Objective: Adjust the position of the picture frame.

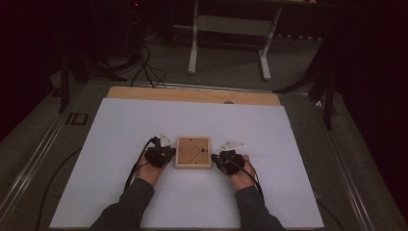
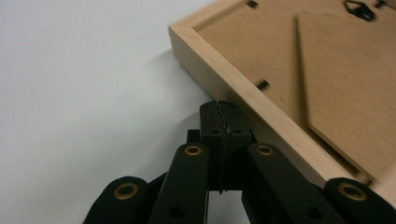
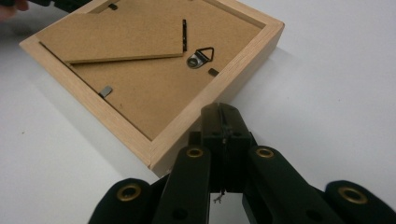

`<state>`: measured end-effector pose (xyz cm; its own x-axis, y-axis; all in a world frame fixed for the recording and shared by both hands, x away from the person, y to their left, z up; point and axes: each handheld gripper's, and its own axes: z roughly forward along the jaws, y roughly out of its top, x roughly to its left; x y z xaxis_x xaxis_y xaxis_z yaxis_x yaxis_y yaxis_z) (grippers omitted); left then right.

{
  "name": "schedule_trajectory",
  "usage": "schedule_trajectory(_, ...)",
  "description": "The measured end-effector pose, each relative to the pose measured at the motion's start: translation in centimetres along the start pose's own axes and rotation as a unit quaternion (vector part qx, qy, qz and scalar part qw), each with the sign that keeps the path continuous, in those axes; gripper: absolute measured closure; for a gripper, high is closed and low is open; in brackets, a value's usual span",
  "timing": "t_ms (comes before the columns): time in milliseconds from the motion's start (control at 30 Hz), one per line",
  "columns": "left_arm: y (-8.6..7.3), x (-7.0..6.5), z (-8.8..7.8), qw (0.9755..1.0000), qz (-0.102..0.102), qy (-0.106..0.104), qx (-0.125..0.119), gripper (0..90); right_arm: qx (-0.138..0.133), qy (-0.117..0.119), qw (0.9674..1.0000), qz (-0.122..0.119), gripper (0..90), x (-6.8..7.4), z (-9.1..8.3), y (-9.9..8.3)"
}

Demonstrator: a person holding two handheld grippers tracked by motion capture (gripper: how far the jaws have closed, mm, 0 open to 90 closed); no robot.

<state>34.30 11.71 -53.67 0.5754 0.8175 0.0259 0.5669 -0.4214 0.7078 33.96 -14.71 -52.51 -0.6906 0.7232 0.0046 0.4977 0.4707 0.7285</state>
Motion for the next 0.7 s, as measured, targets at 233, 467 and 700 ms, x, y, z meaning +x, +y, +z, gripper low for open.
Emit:
schedule_trajectory(233,-1.0,-0.3,-0.8,0.9999,0.005,-0.006,-0.007,89.5,-0.002,0.002,1.0000,-0.001,89.8,0.4,0.0,0.0)
schedule_trajectory(467,-1.5,-0.2,-1.2,0.9999,-0.008,-0.006,-0.012,89.6,-0.004,0.006,1.0000,0.000,89.8,0.8,0.2,0.1)
schedule_trajectory(700,-2.0,-0.3,-1.6,0.9996,-0.022,-0.006,-0.016,89.6,-0.011,0.010,0.9999,0.007,89.8,0.8,0.5,0.1)
